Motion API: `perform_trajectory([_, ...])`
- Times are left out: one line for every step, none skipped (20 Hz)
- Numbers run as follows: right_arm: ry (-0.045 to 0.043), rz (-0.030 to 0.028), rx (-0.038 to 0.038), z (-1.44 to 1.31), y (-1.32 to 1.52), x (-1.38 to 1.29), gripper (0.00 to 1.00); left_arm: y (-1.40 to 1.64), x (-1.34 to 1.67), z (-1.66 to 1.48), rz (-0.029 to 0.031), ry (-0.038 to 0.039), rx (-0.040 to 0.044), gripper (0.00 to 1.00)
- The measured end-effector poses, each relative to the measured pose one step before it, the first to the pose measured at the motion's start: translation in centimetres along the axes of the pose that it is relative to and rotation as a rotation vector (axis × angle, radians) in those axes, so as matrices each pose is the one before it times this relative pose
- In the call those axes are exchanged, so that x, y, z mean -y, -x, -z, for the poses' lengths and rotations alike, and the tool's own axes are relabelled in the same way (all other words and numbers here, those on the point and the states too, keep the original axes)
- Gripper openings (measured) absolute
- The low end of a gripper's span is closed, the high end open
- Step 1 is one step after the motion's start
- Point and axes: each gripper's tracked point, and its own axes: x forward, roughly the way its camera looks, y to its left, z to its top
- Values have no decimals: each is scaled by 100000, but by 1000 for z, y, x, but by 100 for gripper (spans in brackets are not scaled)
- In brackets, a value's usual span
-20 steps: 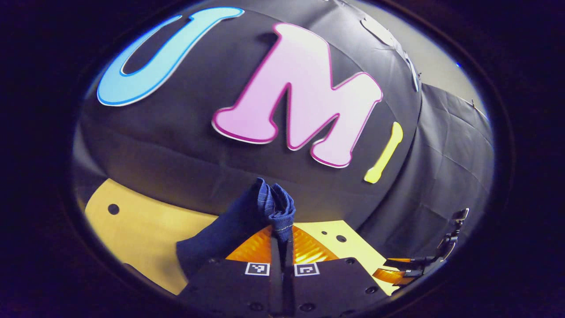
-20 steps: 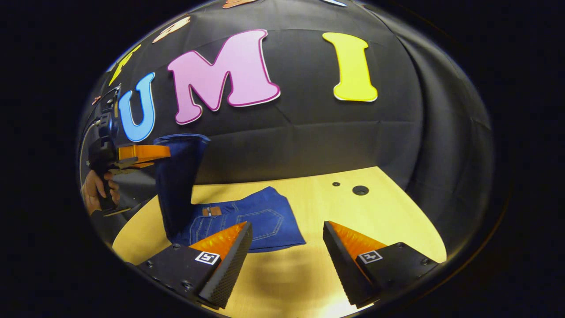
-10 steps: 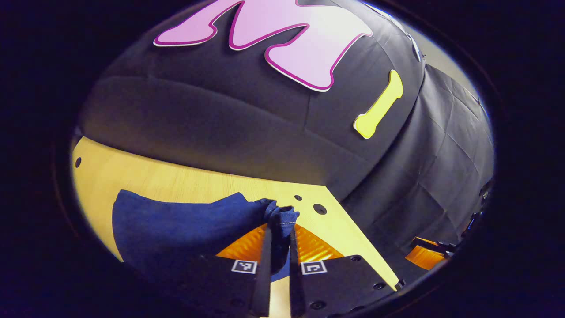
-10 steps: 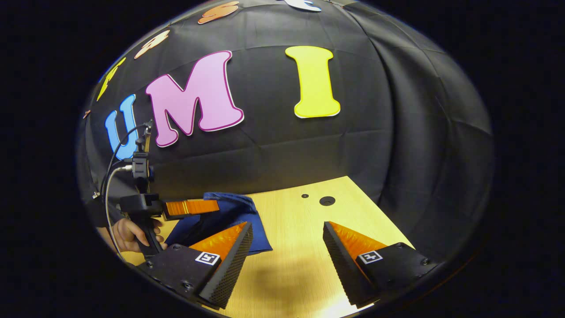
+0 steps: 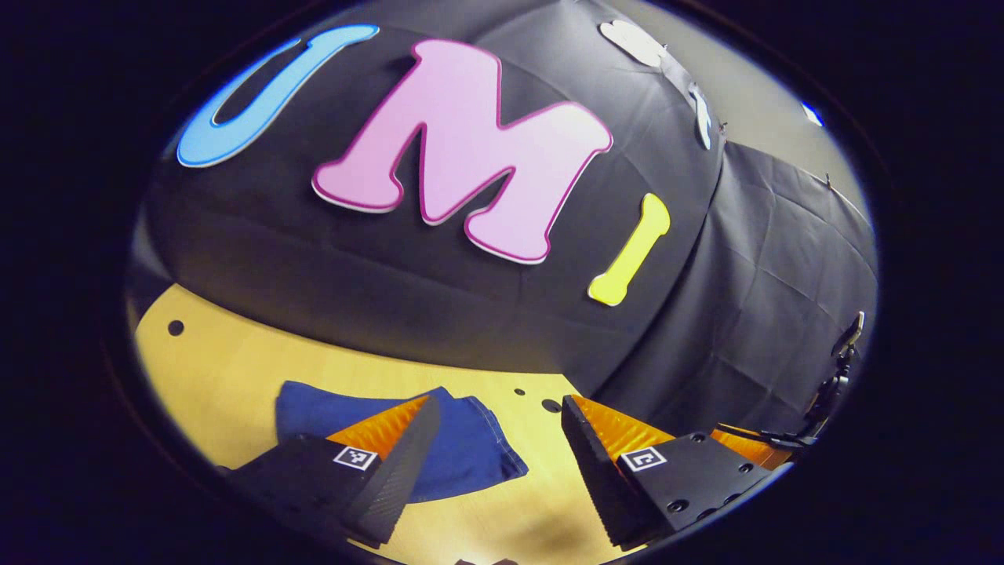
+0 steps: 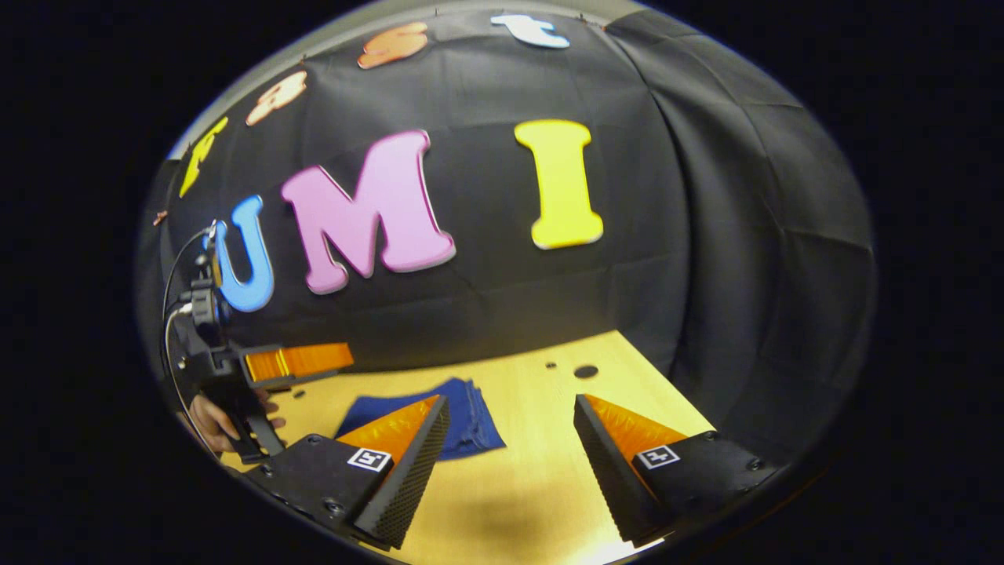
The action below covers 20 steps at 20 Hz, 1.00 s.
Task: Grasp the waist and the cuffs of the jeans and fold them to make the two legs overlap; first hold the waist and fold one-third of the jeans toward the cuffs, then hold the cuffs and fold the remaining one-third in the same direction to finish folding.
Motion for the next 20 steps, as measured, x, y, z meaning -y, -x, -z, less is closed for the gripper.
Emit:
perform_trajectory([276, -286, 2067, -862, 474, -758, 96, 2970, 320, -821, -1733, 360, 1681, 96])
perform_trajectory([406, -530, 1688, -1075, 610, -976, 97, 2688, -300, -1085, -2923, -144, 2882, 96])
perform_trajectory([-722, -971, 748, -1000, 707, -1289, 96, 2869, -72, -1417, -1591, -1045, 3434, 96])
perform_trajectory([-1409, -2162, 836, -1070, 913, -1418, 96, 2624, -323, -1563, -1748, -1241, 3926, 96])
perform_trajectory([-1136, -1645, 1232, -1271, 1150, -1662, 97, 2505, 140, -1046, 640, -1108, 1458, 96])
perform_trajectory([-45, -1097, 2028, -1260, 1125, -1369, 97, 2476, 64, -607, -287, -1615, 575, 96])
perform_trajectory([1215, 91, 3399, -1446, 1322, -1050, 97, 2256, -642, -772, -2567, -2487, 580, 96])
perform_trajectory([1352, -148, 5413, -1598, 1403, -1010, 97, 1985, -750, -885, -2272, -3005, 1513, 96])
perform_trajectory([1270, -990, 5335, -1531, 1466, -1276, 97, 2049, -503, -981, -1494, -2856, 2600, 96])
perform_trajectory([1400, -910, 3767, -1005, 1374, -1095, 97, 1998, -572, -1041, -2055, -2149, 2784, 96])
perform_trajectory([1345, -634, 1630, -215, 1538, -846, 91, 1856, -475, -623, -1989, -1741, 2213, 96])
perform_trajectory([1276, -460, 389, -8, 1293, -766, 96, 1904, -492, -549, -2108, -2207, 1582, 96])
perform_trajectory([1213, -961, -261, 266, 1290, -989, 96, 1621, -708, -376, -2898, -3016, 1628, 96])
perform_trajectory([2055, -996, -641, 249, 1226, -816, 96, 1583, -821, -575, -2524, -4146, 1580, 96])
perform_trajectory([1739, -505, -1276, 390, 1022, -467, 96, 1252, -524, -452, -2155, -3297, 1263, 96])
perform_trajectory([1444, -832, -1709, 698, 909, -583, 96, 1090, -452, -236, -2630, -2530, 940, 96])
perform_trajectory([27, -1503, -1508, 563, 827, -965, 96, 1263, -168, -341, -2815, -1222, 624, 96])
perform_trajectory([-536, -1473, -1777, 729, 701, -1029, 96, 955, 55, -175, -2421, 172, 1043, 96])
perform_trajectory([-337, -880, -1185, 551, 536, -514, 97, 950, 405, -244, -410, 1173, 1790, 96])
perform_trajectory([430, -590, -807, 426, 438, -575, 96, 597, 400, -230, -38, 1280, 1758, 96])
